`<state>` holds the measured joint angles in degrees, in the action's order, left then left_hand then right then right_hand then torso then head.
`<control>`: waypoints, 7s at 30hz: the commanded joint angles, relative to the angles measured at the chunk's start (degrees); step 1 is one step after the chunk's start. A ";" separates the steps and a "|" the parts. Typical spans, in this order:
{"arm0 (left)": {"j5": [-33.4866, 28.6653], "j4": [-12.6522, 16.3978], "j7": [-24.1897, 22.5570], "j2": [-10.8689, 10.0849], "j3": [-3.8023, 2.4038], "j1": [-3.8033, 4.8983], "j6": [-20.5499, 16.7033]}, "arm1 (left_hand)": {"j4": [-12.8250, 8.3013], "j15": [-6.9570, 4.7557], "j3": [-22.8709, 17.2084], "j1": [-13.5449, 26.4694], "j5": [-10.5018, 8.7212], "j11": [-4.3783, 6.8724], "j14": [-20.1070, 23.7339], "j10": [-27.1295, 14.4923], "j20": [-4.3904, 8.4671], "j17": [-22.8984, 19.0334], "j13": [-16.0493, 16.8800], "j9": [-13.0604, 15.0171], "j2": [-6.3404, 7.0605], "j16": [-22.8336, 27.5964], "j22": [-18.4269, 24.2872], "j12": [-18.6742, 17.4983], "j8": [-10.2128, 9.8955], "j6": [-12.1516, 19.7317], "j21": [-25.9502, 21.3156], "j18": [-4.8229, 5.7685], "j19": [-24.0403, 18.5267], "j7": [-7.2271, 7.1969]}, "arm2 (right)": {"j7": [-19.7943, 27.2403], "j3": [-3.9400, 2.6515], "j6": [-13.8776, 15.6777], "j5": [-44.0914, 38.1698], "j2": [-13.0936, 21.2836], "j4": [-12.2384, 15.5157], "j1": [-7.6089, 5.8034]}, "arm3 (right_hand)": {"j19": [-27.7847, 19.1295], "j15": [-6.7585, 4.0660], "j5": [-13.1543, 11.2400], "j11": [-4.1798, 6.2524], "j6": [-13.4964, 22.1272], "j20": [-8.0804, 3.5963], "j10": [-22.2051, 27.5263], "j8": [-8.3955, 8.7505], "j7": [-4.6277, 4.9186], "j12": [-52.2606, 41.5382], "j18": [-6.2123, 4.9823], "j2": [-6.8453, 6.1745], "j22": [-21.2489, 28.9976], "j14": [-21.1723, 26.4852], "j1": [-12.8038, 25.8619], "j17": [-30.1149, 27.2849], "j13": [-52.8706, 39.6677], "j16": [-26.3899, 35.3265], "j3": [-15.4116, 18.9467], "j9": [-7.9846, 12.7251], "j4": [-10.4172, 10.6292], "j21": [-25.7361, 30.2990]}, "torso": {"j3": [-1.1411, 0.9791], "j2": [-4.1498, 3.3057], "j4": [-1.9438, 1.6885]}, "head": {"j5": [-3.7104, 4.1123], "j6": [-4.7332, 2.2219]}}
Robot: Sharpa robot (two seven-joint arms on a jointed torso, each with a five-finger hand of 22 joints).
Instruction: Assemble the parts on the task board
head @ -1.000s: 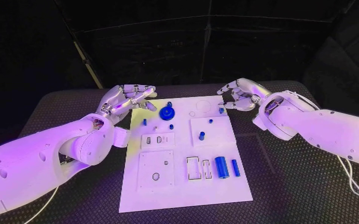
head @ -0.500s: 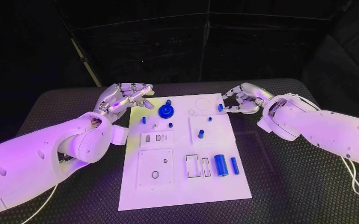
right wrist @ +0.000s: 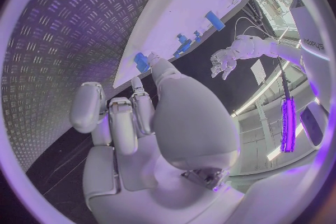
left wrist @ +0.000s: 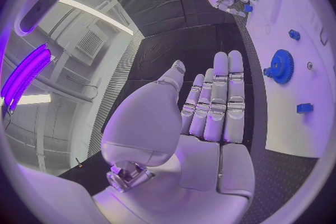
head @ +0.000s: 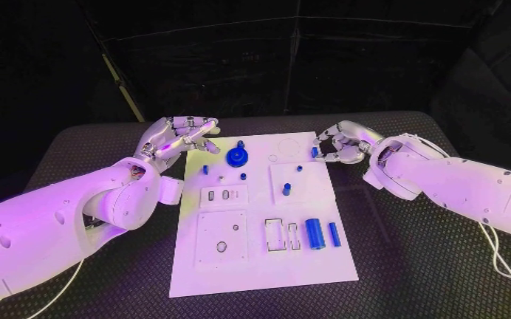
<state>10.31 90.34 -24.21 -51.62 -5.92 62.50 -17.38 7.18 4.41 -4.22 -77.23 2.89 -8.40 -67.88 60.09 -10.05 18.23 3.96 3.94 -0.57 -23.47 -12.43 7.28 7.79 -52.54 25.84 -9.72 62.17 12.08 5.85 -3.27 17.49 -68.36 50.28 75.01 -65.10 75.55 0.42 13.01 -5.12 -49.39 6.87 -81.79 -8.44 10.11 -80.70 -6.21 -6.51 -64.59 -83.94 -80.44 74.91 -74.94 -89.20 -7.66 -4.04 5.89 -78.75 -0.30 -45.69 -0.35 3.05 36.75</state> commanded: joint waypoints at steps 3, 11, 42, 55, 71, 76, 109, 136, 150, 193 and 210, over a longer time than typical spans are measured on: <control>0.17 0.07 -0.28 0.10 -0.06 0.05 0.48 | -0.10 -0.07 0.40 0.06 -0.19 -0.01 0.34 0.38 0.04 0.07 -0.09 -0.08 -0.47 0.12 -0.10 -0.29 -0.22 -0.34 0.32 -0.46 -0.16 -0.02 | 0.48 -0.03 -0.87 -0.71 -0.49 -0.40 0.07 | 0.24 0.27 -0.39 0.23 -1.76 0.02 0.00 -0.69 -0.26 -0.20 1.12 1.44 -0.02 -5.64 -0.02 13.30 -3.86 -0.17 -0.08 -0.17 -0.64 -0.09 | -0.02 -0.02 0.01 | -0.01 0.13; 0.17 0.06 -0.24 0.05 -0.06 0.05 0.47 | -0.10 -0.07 0.40 0.06 -0.19 -0.01 0.34 0.38 0.04 0.07 -0.09 -0.08 -0.47 0.12 -0.10 -0.29 -0.22 -0.34 0.32 -0.46 -0.16 -0.02 | 0.53 -0.03 -1.05 -0.94 -0.97 -0.84 0.18 | 0.39 -0.10 -0.59 0.67 -4.28 -0.29 -0.42 -1.16 -0.72 -0.52 1.16 2.55 -0.25 -5.68 -0.20 13.44 -4.30 -0.22 -0.62 -0.18 -1.31 -0.21 | -0.02 -0.03 -0.02 | -0.21 0.27; 0.17 -0.08 -0.03 0.04 -0.06 0.05 0.73 | -0.12 -0.06 0.42 0.04 -0.19 -0.03 0.37 0.35 0.04 0.11 -0.09 -0.09 -0.49 0.13 -0.11 -0.36 -0.29 -0.30 0.33 -0.46 -0.18 0.03 | 0.41 -0.03 0.98 -1.41 -2.15 -1.94 0.27 | 0.80 -1.02 -0.59 1.89 -9.31 -1.00 -1.48 -2.28 -2.21 -1.45 1.25 4.47 -0.83 -5.83 0.09 14.10 -5.47 -0.45 -1.95 -0.41 -1.81 -0.51 | -0.05 0.04 -0.01 | -0.23 0.64; 0.17 -0.12 0.02 -0.09 -0.06 0.05 0.81 | -0.15 -0.04 0.45 0.02 -0.19 -0.06 0.40 0.34 0.03 0.16 -0.09 -0.10 -0.51 0.14 -0.13 -0.44 -0.35 -0.27 0.35 -0.46 -0.21 0.05 | 2.08 -0.04 4.73 -0.45 -2.45 -1.21 0.28 | 1.40 -2.59 -0.51 3.51 -13.05 -2.53 -2.94 -3.61 -4.01 -2.85 1.44 6.25 -1.73 -5.97 -0.38 14.68 -7.32 -0.65 -3.72 -0.91 -2.95 -0.93 | -0.13 0.11 0.05 | -0.46 0.62; 0.16 -2.07 0.14 0.56 -0.05 0.08 0.87 | -0.18 -0.03 0.47 -0.01 -0.19 -0.06 0.41 0.34 0.02 0.20 -0.09 -0.10 -0.52 0.14 -0.14 -0.49 -0.40 -0.26 0.36 -0.45 -0.23 0.05 | -5.08 -0.14 5.28 -3.36 -3.18 9.89 0.15 | 1.46 -2.68 -0.89 3.49 -12.71 -2.72 -2.85 -3.25 -3.91 -2.67 1.48 6.39 -1.83 -5.98 -0.10 14.74 -7.21 -0.67 -4.08 -0.79 -3.13 -0.96 | 0.42 1.11 -0.07 | -1.46 1.01; 0.16 -3.15 0.13 1.13 -0.04 0.08 0.91 | -0.21 -0.03 0.48 -0.04 -0.20 -0.03 0.45 0.43 0.02 0.25 -0.07 -0.08 -0.55 0.15 -0.15 -0.51 -0.41 -0.32 0.37 -0.45 -0.27 -0.02 | -7.11 -0.11 4.26 -6.27 -7.47 11.96 0.16 | 1.46 -2.67 -0.96 3.49 -12.70 -2.72 -2.81 -3.22 -3.90 -2.62 1.49 6.43 -1.83 -5.97 -0.05 14.71 -7.16 -0.66 -4.12 -0.79 -3.13 -0.96 | 0.52 1.39 -0.21 | -2.44 1.52; 0.15 -4.94 0.26 2.71 -0.03 0.10 1.31 | -0.23 -0.05 0.53 -0.05 -0.20 0.03 0.53 0.69 0.01 0.34 -0.02 -0.04 -0.63 0.18 -0.18 -0.51 -0.40 -0.53 0.39 -0.46 -0.36 -0.10 | -15.53 0.75 -1.75 -19.45 -19.42 9.35 4.10 | 1.48 -2.42 -1.60 3.22 -12.02 -2.62 -2.25 -2.50 -3.54 -1.93 1.53 6.13 -1.89 -5.98 0.73 14.72 -6.54 -0.66 -4.47 -0.56 -3.45 -0.95 | 0.49 1.52 -0.38 | -5.17 3.75; 0.15 -5.22 0.34 2.68 -0.03 0.10 1.38 | -0.25 -0.06 0.58 -0.07 -0.20 0.07 0.59 0.79 0.01 0.41 -0.01 -0.03 -0.67 0.22 -0.20 -0.57 -0.42 -0.61 0.39 -0.46 -0.44 -0.18 | -18.48 0.85 -4.94 -21.81 -20.14 8.28 4.31 | 1.28 -2.26 -1.77 3.04 -11.64 -2.46 -1.88 -2.07 -3.33 -1.51 1.46 5.53 -1.56 -5.88 1.55 14.32 -6.15 -0.51 -4.34 -0.42 -3.44 -0.77 | 0.51 1.48 -0.41 | -5.27 4.47; 0.15 -5.29 0.38 2.66 -0.02 0.09 1.51 | -0.25 -0.06 0.58 -0.07 -0.20 0.07 0.59 0.79 0.01 0.41 -0.01 -0.03 -0.67 0.22 -0.20 -0.57 -0.42 -0.61 0.39 -0.46 -0.44 -0.18 | -20.33 0.86 -5.91 -22.84 -20.13 8.23 4.39 | 1.19 -2.09 -0.95 2.84 -11.21 -2.31 -1.54 -1.60 -3.10 -1.12 1.43 4.79 -1.42 -5.83 2.08 14.10 -5.80 -0.43 -4.36 -0.29 -3.62 -0.66 | 0.52 1.50 -0.39 | -5.30 5.00; 0.15 -5.65 0.53 2.86 -0.02 0.09 1.78 | -0.28 -0.07 0.63 -0.09 -0.20 0.07 0.61 0.74 0.02 0.49 -0.02 -0.04 -0.68 0.22 -0.22 -0.69 -0.50 -0.60 0.42 -0.47 -0.48 -0.18 | -20.53 0.88 -4.60 -23.40 -20.35 8.06 4.64 | 0.92 -0.90 -2.59 1.45 -7.39 -1.23 -0.32 1.01 -1.60 0.16 1.34 0.88 -0.88 -5.79 6.23 13.92 -4.68 -0.35 -1.96 0.15 -2.36 -0.24 | 0.54 1.49 -0.39 | -5.28 5.12; 0.15 -5.78 0.69 2.88 -0.02 0.09 1.99 | -0.26 -0.08 0.66 -0.06 -0.20 0.06 0.61 0.73 0.01 0.54 -0.03 -0.05 -0.71 0.22 -0.23 -0.75 -0.54 -0.60 0.43 -0.48 -0.50 -0.18 | -18.48 0.88 3.12 -23.22 -19.79 9.19 4.98 | -0.33 0.78 -3.37 -0.47 0.25 0.34 3.93 3.54 0.51 4.31 0.94 -1.02 1.19 -5.61 5.32 13.20 0.00 -0.05 2.96 0.21 1.54 0.90 | 0.55 1.55 -0.42 | -5.24 5.20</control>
<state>10.31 84.52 -23.51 -48.81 -5.89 62.51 -16.15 6.86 4.21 -3.90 -77.23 2.88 -8.39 -67.68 60.50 -10.05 18.71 3.96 3.93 -0.56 -23.47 -12.60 6.82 7.57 -52.74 26.03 -9.71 62.16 11.87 -13.46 -2.37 17.36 -91.46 30.42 83.74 -60.07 75.15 0.83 9.47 -5.63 -49.48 6.89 -78.18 -4.75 10.67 -76.54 -5.33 -7.53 -63.46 -83.94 -74.65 74.91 -74.94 -89.52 -4.90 -3.78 7.36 -78.13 0.26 -44.16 -0.75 -2.20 41.93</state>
